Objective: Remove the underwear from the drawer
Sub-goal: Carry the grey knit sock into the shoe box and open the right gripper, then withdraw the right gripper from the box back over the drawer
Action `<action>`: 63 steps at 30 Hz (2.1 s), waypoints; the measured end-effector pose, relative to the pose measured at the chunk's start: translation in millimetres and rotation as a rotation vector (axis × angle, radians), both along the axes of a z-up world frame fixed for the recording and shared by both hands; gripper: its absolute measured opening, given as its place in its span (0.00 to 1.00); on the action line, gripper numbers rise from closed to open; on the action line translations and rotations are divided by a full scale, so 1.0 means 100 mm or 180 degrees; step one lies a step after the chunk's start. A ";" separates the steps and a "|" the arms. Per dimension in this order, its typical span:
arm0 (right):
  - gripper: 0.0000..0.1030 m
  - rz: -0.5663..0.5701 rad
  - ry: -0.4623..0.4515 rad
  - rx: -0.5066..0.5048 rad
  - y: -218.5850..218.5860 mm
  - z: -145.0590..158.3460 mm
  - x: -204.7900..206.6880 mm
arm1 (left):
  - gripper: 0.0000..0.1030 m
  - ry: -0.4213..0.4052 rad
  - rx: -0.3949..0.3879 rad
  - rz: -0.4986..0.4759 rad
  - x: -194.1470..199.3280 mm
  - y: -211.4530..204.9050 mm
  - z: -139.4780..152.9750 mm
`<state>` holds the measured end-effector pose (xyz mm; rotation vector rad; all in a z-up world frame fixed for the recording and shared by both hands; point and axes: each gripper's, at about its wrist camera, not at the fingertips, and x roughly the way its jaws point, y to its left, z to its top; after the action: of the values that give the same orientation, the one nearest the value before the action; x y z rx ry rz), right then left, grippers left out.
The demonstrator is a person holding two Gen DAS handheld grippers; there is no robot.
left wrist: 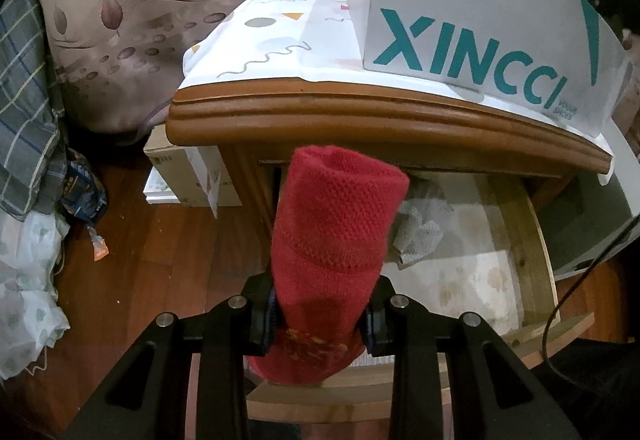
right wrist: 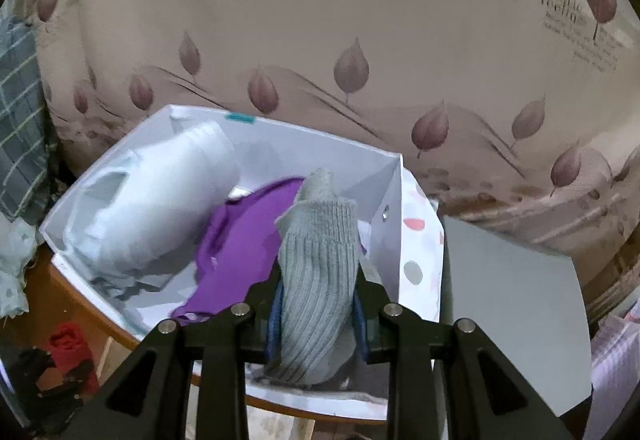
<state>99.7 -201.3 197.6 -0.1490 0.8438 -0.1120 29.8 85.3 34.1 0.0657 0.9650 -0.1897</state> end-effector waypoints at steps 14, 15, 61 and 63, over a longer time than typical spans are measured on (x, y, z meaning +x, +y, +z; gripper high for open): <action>0.32 -0.0071 0.0171 0.0172 -0.13 -0.30 0.02 | 0.28 0.0024 0.0029 0.0012 0.03 0.01 -0.01; 0.34 -0.0095 0.0156 0.0180 -0.13 -0.29 0.01 | 0.28 0.0024 0.0024 0.0016 0.03 0.01 -0.01; 0.70 -0.0280 0.0751 0.0301 -0.26 -2.06 -1.47 | 0.28 -0.0206 0.0212 0.0068 -0.11 -0.14 0.14; 0.70 -0.0309 0.0784 0.0271 -0.25 -2.07 -1.46 | 0.28 -0.0231 0.0232 0.0093 -0.12 -0.18 0.19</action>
<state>-46.1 -226.0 -9.9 -0.0417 1.1001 -0.1505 17.3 67.6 53.6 0.1247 0.9000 -0.1244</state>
